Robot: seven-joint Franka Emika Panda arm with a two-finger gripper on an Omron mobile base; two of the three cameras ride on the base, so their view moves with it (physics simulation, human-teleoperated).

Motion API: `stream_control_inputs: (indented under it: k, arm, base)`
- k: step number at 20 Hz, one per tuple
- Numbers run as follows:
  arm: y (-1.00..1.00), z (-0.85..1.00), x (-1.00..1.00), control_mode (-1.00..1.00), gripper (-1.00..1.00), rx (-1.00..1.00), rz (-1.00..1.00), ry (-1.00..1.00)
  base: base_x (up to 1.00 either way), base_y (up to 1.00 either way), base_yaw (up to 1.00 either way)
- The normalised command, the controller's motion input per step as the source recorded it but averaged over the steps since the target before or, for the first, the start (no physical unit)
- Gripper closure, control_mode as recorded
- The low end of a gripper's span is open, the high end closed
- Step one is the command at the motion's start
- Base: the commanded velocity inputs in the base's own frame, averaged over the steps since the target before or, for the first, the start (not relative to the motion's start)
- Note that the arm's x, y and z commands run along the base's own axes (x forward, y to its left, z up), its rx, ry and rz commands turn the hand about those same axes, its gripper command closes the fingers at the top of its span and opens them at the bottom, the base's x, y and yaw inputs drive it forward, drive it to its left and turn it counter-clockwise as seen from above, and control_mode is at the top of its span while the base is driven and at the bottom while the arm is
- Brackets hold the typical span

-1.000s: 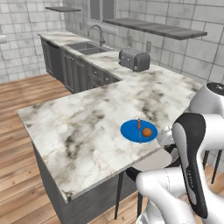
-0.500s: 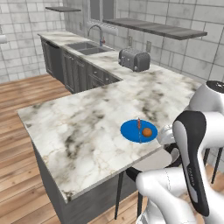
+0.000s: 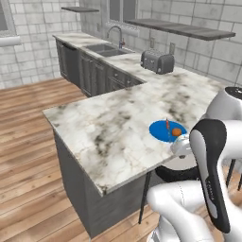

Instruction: Pick up the tangerine and kiwi from the fridge and place one fruit on each plate on the dining counter.

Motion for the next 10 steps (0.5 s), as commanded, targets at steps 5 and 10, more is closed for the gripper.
stream_control_inputs:
  k: [5,10]
  arm:
    - [0.0,0.0,0.0,1.0,-1.0,0.0,0.0,0.0]
    - [0.0,0.0,0.0,1.0,-1.0,0.0,0.0,0.0]
  base:
    - [-0.36,1.0,0.12]
    - [-0.12,1.0,0.17]
